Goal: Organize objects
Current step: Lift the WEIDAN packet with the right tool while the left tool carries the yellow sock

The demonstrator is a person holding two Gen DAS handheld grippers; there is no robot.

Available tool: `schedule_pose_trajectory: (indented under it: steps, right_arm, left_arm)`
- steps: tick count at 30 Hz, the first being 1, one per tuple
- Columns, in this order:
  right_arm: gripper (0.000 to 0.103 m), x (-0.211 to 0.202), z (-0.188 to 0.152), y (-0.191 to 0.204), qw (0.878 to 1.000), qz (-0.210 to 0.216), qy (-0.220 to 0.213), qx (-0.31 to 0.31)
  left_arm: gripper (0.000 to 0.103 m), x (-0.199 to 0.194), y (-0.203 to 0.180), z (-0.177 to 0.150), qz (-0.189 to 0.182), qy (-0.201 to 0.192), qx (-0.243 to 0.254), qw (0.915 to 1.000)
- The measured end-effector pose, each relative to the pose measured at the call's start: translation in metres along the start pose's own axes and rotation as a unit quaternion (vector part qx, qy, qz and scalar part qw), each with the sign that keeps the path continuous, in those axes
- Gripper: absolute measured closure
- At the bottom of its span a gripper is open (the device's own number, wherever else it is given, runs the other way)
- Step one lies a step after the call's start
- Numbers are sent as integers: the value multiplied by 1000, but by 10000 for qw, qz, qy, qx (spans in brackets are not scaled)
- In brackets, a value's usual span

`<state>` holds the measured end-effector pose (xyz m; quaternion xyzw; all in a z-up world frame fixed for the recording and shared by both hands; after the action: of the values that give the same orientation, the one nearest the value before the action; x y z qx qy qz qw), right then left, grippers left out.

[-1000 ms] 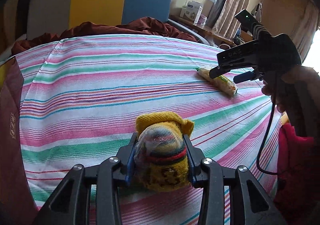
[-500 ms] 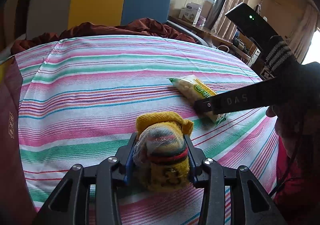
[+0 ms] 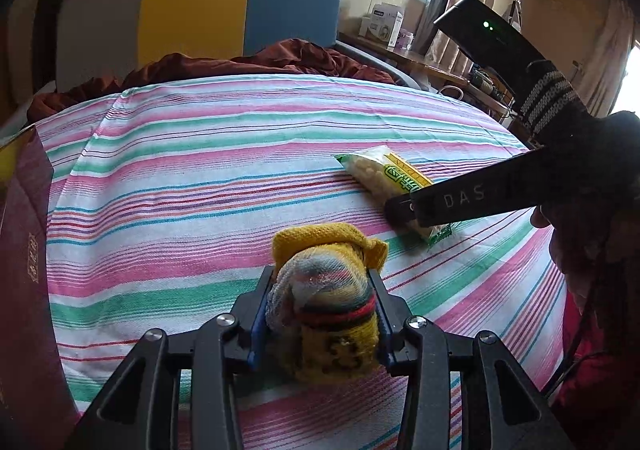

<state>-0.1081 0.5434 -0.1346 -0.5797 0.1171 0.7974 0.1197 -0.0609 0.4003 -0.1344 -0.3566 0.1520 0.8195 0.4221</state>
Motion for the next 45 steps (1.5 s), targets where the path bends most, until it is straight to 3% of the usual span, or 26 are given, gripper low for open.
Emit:
schedule_pose_trajectory:
  steps: [12, 28, 37, 45]
  right_arm:
    - [58, 4, 7, 9, 9998, -14, -116, -157]
    - [58, 9, 12, 12, 9988, -114, -283, -375]
    - [58, 4, 1, 25, 9977, -265, -370, -499]
    - [58, -9, -12, 23, 9952, -478, -478, -702]
  left_arm:
    - [64, -12, -3, -3, 486, 66, 63, 9988]
    - [65, -106, 13, 13, 837, -410, 100, 9956]
    - [65, -151, 65, -5, 1054, -460, -317, 9929]
    - [65, -185, 161, -35, 994, -392, -1541, 9823]
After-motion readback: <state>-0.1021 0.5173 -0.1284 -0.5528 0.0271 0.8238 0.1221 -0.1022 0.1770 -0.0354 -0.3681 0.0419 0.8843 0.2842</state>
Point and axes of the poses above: each gripper's, at about its wrist camera, not at the fingertips, and x roughly the way its jaws point, y to its left, z to its top, the point moved 7 cm from there along x, roughly the way its jaws point, and after that the axes turned 12 degrees about x, right-handed, at the moved point
